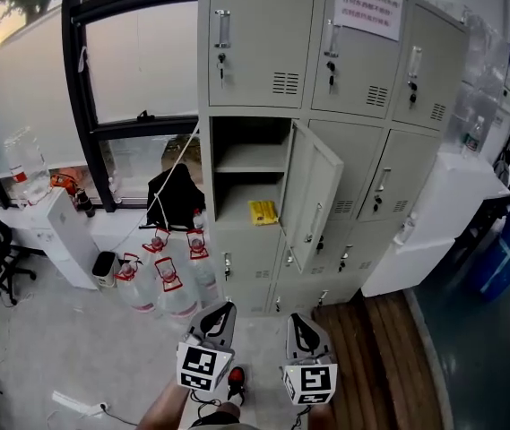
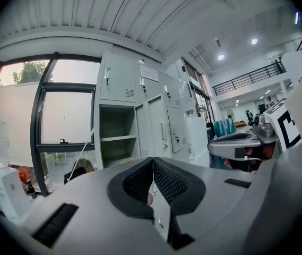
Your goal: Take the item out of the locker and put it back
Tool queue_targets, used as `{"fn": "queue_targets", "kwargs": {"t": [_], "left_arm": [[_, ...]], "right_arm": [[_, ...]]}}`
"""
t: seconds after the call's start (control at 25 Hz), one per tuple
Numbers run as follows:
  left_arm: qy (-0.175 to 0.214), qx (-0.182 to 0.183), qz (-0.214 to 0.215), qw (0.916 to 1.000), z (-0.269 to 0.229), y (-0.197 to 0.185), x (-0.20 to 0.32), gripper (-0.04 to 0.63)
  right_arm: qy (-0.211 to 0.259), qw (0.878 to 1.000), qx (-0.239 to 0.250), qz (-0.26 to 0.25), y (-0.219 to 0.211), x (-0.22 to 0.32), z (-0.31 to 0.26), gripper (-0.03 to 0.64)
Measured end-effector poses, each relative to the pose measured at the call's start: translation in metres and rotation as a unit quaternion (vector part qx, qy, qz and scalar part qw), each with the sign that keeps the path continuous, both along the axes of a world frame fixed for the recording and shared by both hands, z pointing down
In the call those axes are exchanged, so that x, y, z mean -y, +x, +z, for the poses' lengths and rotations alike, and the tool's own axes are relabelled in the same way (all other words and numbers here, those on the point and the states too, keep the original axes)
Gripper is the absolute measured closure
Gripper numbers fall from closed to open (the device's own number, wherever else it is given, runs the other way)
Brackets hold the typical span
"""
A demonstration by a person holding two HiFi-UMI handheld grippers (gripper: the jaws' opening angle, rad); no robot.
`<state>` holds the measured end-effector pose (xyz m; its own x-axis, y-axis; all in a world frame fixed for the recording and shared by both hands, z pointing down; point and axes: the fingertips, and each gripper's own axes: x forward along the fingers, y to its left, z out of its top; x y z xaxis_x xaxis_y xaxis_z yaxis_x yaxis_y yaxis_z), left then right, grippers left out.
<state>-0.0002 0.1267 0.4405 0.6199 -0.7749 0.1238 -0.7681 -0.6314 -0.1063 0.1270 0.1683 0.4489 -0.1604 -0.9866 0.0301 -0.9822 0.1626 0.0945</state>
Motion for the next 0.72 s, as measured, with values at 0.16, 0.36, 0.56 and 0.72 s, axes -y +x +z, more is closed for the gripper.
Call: {"fn": "queue_targets", "kwargs": {"t": [0.16,0.36,0.56,0.72], "left_arm": [[-0.006,0.001,0.005,1.0000,-0.001,0.007,0.059,0.571],[-0.018,0.001,0.007,0.9998,0.003,0.013,0.130,0.571],[-0.030,0.002,0.005,0.9995,0.015,0.013,0.192,0.571],[-0.039,0.006,0.004,0.9992,0.024,0.013,0.228,0.571]], "right_arm": [[-0.003,1.000,-0.002,0.001,0.004,0.059,-0.004,0.598],[-0.011,1.000,0.000,0.002,0.008,0.134,-0.004,0.598],[-0.022,1.000,0.000,-0.002,0.007,0.198,0.004,0.598],[-0.031,1.000,0.001,-0.005,0.007,0.238,0.013,0.598]]}}
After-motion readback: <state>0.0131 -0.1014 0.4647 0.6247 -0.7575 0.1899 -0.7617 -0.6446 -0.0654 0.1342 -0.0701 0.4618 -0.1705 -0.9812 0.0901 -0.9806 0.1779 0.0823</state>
